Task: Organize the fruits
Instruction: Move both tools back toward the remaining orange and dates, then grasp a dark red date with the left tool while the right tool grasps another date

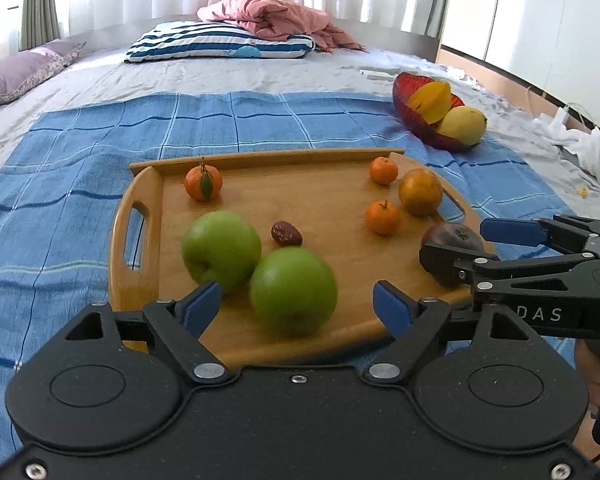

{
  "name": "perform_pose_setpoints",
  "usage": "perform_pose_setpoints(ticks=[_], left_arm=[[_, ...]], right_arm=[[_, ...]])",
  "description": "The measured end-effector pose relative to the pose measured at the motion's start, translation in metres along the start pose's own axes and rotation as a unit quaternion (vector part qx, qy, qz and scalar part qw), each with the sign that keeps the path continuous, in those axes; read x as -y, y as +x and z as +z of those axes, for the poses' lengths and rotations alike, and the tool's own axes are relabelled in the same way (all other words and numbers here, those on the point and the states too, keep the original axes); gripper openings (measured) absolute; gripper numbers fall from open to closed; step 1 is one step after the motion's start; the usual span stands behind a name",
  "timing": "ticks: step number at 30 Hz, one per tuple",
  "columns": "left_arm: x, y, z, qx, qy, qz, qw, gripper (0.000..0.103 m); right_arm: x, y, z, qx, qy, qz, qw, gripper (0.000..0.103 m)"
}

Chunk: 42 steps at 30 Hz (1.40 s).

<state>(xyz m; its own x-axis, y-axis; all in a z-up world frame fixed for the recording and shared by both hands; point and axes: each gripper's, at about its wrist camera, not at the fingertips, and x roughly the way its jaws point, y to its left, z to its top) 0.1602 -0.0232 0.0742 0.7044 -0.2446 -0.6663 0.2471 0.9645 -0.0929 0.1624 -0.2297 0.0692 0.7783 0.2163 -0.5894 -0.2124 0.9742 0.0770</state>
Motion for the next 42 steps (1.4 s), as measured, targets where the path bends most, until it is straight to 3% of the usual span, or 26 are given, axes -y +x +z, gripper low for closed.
perform_pose_setpoints(ticks=[7,19,30,35,37,39,42], left_arm=[[-0.001,-0.017,-0.025,0.008,0.001,-0.010,0.9999,0.088],[-0.004,-0.034,-0.066,-0.002,0.003,-0.020,0.9998,0.089],[-0.007,-0.045,-0.092,-0.011,0.015,-0.021,0.9996,0.089],[-0.002,-0.044,-0.099,-0.012,0.025,-0.030,0.9992,0.073],[0.001,-0.042,-0.101,-0.016,0.028,-0.032,0.9990,0.057],[0.003,-0.040,-0.102,-0.017,0.027,-0.033,0.9989,0.049],[0.008,-0.038,-0.102,-0.011,0.029,-0.035,0.9989,0.048]], right_arm=[[-0.004,-0.019,-0.020,0.007,0.002,0.009,1.000,0.091],[-0.022,-0.045,-0.059,0.014,-0.067,-0.010,0.998,0.095],[-0.028,-0.060,-0.088,0.005,-0.081,0.001,0.997,0.101],[-0.029,-0.064,-0.098,-0.001,-0.068,0.014,0.998,0.101],[-0.030,-0.065,-0.102,-0.005,-0.065,0.024,0.998,0.101],[-0.033,-0.067,-0.106,-0.008,-0.065,0.040,0.997,0.101],[-0.036,-0.068,-0.111,-0.011,-0.060,0.062,0.996,0.099]])
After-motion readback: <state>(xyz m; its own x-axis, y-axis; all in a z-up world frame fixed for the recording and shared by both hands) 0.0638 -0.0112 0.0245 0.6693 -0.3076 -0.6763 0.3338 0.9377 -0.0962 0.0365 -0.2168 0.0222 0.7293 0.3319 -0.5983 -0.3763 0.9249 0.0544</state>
